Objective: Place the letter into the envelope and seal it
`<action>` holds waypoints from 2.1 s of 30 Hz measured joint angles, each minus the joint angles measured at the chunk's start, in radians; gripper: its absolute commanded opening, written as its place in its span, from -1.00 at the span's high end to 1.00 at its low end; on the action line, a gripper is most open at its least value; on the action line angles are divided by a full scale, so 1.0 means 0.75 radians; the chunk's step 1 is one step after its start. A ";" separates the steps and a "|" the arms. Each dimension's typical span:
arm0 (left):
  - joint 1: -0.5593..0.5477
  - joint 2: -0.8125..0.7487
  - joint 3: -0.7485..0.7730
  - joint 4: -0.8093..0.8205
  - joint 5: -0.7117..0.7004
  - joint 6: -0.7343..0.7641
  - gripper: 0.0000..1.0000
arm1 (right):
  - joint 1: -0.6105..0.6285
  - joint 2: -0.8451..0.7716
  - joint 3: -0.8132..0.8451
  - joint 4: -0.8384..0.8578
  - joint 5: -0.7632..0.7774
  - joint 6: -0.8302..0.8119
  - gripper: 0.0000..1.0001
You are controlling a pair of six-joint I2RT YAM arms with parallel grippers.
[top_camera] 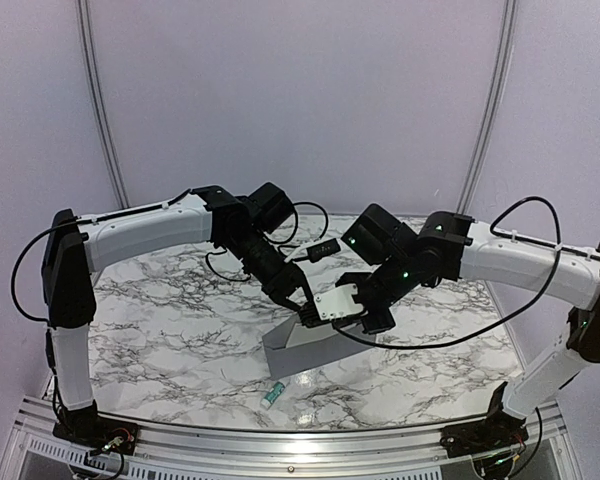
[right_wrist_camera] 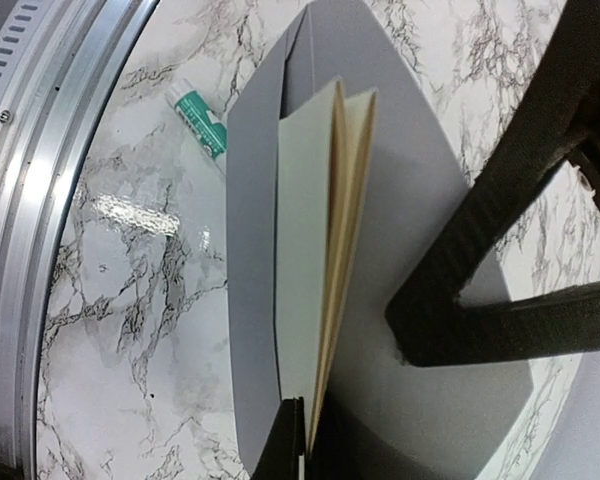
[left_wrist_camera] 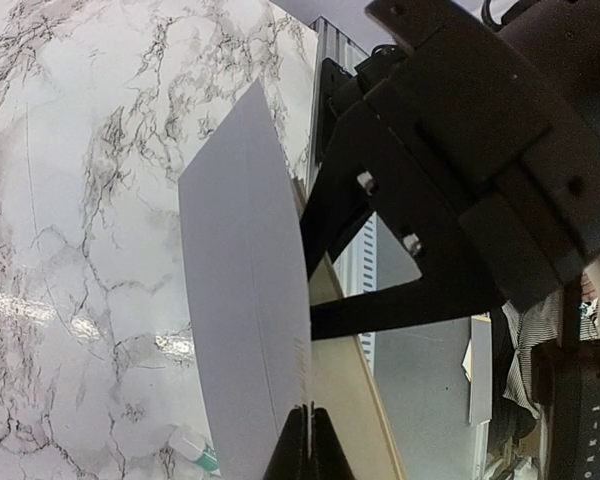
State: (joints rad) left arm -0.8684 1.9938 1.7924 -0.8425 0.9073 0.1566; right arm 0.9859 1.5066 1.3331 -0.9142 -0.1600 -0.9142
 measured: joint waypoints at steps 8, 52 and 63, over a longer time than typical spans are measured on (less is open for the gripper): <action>0.003 0.000 0.000 0.001 -0.011 -0.013 1.00 | 0.021 0.029 0.121 -0.080 0.081 -0.061 1.00; 0.041 0.065 0.107 0.012 -0.041 -0.108 1.00 | 0.108 -0.070 -0.095 0.103 0.286 -0.073 0.03; 0.061 0.193 0.062 0.233 -0.158 -0.369 1.00 | 0.026 -0.137 -0.320 0.247 0.269 -0.031 -0.09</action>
State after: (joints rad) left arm -0.8227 2.1387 1.8385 -0.6674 0.7891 -0.1204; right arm 1.0058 1.4040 1.0927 -0.7288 0.0414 -0.9375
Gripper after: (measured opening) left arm 0.003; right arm 0.534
